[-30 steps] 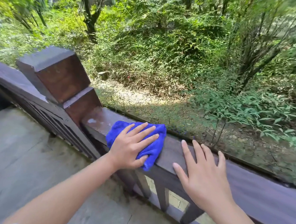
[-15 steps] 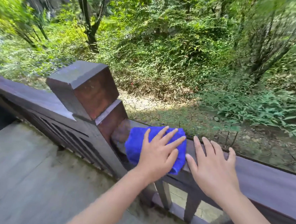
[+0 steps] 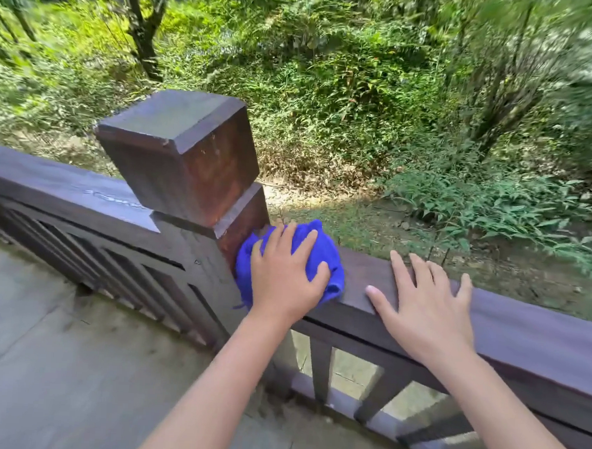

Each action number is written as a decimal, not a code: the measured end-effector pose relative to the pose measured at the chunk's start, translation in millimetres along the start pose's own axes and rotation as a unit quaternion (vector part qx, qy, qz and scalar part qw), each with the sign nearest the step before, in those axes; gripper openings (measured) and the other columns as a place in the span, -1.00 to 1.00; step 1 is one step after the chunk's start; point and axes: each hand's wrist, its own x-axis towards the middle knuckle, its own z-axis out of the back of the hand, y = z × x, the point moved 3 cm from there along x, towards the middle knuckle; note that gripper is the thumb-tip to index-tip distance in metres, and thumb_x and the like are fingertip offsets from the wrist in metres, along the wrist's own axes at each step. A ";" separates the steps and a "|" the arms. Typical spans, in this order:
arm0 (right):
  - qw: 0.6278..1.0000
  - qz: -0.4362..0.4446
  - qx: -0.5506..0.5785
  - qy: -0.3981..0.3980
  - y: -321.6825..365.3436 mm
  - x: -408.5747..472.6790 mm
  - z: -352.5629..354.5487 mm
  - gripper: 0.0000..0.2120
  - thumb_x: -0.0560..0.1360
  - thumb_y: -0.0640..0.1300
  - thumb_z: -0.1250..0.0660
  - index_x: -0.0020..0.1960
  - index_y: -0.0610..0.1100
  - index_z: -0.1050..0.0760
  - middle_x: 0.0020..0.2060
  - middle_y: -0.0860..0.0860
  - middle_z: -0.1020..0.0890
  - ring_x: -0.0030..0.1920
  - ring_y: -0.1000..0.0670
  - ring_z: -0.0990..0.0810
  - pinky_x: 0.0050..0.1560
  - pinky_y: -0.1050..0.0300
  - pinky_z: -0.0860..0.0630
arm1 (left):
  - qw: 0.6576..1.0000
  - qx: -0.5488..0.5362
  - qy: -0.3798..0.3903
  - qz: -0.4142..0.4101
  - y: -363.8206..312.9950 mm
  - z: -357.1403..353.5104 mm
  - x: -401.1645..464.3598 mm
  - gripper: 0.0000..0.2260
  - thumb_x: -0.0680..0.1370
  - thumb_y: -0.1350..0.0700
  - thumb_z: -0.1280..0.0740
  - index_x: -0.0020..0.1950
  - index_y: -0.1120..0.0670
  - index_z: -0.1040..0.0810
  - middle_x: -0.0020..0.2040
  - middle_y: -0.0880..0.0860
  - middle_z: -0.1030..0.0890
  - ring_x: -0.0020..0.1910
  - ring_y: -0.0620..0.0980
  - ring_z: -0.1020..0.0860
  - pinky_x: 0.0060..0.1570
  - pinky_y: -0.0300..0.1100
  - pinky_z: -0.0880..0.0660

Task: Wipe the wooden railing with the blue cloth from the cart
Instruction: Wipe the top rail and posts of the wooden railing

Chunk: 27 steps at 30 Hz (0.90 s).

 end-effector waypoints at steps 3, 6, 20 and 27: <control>0.998 0.014 0.061 0.002 -3.3 1.9 3.0 -0.37 0.45 0.28 0.23 0.48 0.12 0.05 0.50 0.02 -0.17 0.48 -0.01 -0.11 0.43 -0.26 0.06 | 1.000 0.009 -0.003 0.006 -30.7 -4.6 -21.9 -0.51 0.41 -0.14 -0.13 0.30 -0.01 -0.45 0.39 0.13 -0.42 0.37 0.14 -0.35 0.31 0.17 -0.24; 0.959 0.108 0.260 -0.023 -0.2 3.7 14.5 -0.48 0.55 0.05 -0.06 0.48 0.08 -0.02 0.50 0.02 -0.15 0.50 0.04 -0.08 0.48 -0.04 0.06 | 0.998 -0.019 0.021 -0.055 -57.6 -7.2 -38.8 -0.46 0.42 -0.13 -0.06 0.37 0.00 -0.35 0.44 0.14 -0.34 0.43 0.11 -0.27 0.36 0.19 -0.14; 0.938 0.327 0.116 -0.002 23.2 9.0 15.5 -0.41 0.46 0.07 -0.30 0.43 -0.03 -0.23 0.47 0.01 -0.26 0.44 0.01 -0.25 0.43 0.08 -0.18 | 0.989 -0.058 -0.001 -0.137 -4.4 13.2 -44.6 -0.42 0.25 0.22 -0.52 0.26 0.12 -0.50 0.28 0.19 -0.52 0.22 0.20 -0.52 0.16 0.14 -0.48; 0.921 0.340 0.112 -0.150 16.9 -22.0 12.8 -0.53 0.18 -0.21 -0.55 0.09 -0.16 -0.59 0.06 -0.10 -0.68 0.07 -0.09 -0.65 -0.02 0.02 -0.61 | 0.985 -0.066 -0.058 -0.149 -28.2 23.8 -67.2 -0.51 0.16 0.45 -0.49 0.07 0.24 -0.61 0.11 0.24 -0.63 0.05 0.23 -0.61 -0.11 0.10 -0.62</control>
